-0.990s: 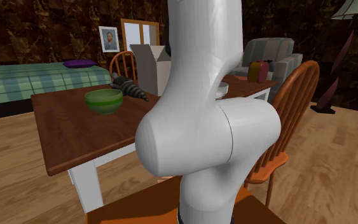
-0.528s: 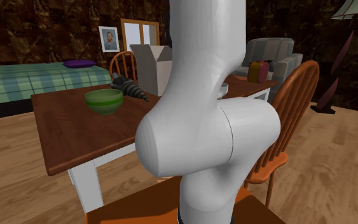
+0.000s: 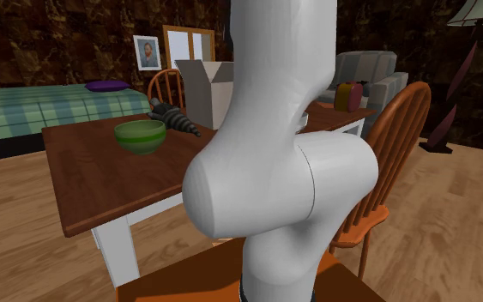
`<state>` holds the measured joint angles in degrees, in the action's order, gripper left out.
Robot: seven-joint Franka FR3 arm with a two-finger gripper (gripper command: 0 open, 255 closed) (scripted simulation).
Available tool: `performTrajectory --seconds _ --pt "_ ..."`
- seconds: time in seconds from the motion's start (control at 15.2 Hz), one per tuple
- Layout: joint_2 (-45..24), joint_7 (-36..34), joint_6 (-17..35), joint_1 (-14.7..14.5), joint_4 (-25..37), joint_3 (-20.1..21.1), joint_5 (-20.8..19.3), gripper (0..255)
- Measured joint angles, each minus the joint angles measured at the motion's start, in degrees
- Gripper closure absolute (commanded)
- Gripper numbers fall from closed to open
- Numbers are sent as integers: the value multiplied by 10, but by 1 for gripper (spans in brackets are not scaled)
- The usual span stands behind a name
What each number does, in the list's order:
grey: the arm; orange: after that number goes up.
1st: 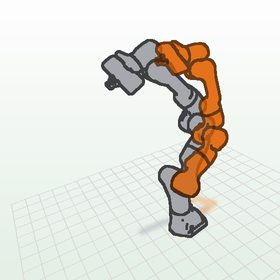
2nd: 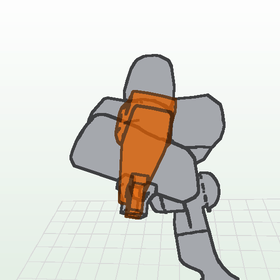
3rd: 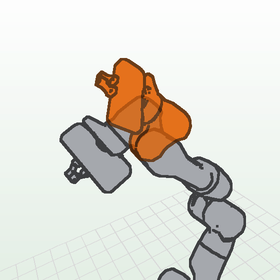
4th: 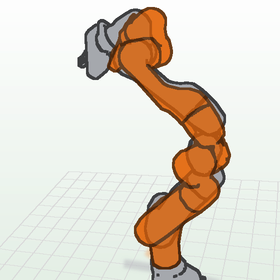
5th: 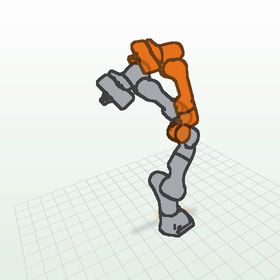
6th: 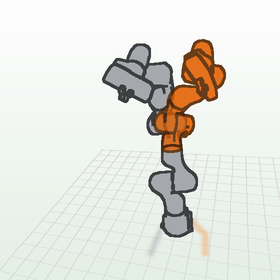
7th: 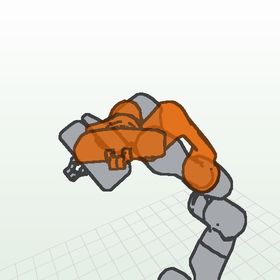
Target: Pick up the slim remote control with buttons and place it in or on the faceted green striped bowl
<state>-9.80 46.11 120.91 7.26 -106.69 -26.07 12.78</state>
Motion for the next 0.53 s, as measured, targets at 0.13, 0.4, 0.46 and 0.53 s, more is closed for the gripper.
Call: performTrajectory --seconds 0.13,0.4,0.46,0.53 --pt "1 -3 -15 0 15 -1 -2 255" --pt "12 -11 -42 -1 32 -2 -11 255" --pt "14 -13 -49 -1 38 -2 -12 255" --pt "13 -13 -58 0 47 -3 -12 255"
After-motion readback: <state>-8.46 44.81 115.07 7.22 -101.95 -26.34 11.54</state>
